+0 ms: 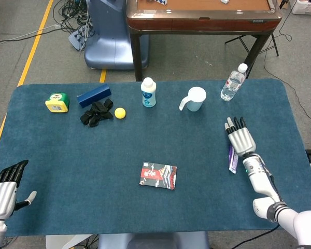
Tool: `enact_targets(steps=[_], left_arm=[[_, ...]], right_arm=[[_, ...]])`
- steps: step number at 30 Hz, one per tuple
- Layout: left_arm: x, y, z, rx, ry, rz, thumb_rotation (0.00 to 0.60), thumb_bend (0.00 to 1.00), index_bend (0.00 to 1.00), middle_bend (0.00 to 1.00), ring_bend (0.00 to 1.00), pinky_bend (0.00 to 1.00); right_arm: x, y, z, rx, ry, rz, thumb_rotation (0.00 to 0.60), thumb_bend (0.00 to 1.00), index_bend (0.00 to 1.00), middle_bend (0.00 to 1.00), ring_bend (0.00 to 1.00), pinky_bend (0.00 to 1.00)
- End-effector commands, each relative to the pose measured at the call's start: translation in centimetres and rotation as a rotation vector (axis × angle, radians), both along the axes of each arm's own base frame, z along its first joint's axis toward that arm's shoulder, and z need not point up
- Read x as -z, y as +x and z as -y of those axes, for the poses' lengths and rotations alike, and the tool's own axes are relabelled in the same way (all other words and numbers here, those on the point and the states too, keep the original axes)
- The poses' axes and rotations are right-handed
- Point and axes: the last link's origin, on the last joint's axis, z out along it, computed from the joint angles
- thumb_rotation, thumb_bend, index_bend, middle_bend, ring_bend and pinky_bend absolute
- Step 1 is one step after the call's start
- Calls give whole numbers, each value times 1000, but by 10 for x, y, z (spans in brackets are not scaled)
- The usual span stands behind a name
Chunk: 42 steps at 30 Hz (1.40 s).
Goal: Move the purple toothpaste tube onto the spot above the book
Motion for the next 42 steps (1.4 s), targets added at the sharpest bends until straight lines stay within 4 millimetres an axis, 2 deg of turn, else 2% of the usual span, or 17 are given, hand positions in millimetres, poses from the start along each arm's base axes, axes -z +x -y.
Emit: enact_targets(steps=[1,16,23,29,35,42], left_arm=[[0,0,0,-1,-1,-1,600,223,0,84,100,85],[-3,0,2,-8,5,0,600,222,0,83,100,85],[-4,-2,4,-16,10,3,600,222,0,83,99,85],[-3,0,2,-1,7,5,600,222,0,83,100,85],[-3,1,1,5,7,6,600,222,0,83,99,85],[-1,2,-2,17,-2,6,600,223,0,83,99,85]], right_arm=[[6,7,2,-37,-4,15,600,0,0,0,0,72],[38,53,7,-206,43,126,600,0,0,0,0,71],[35,58,-2,-224,68,187,600,0,0,0,0,71],[20,59,-15,-228,60,254,600,0,0,0,0,71],[-9,61,-27,-236,-7,338,600,0,0,30,5,71],[-40,59,-66,-139,6,458,600,0,29,243,205,257]])
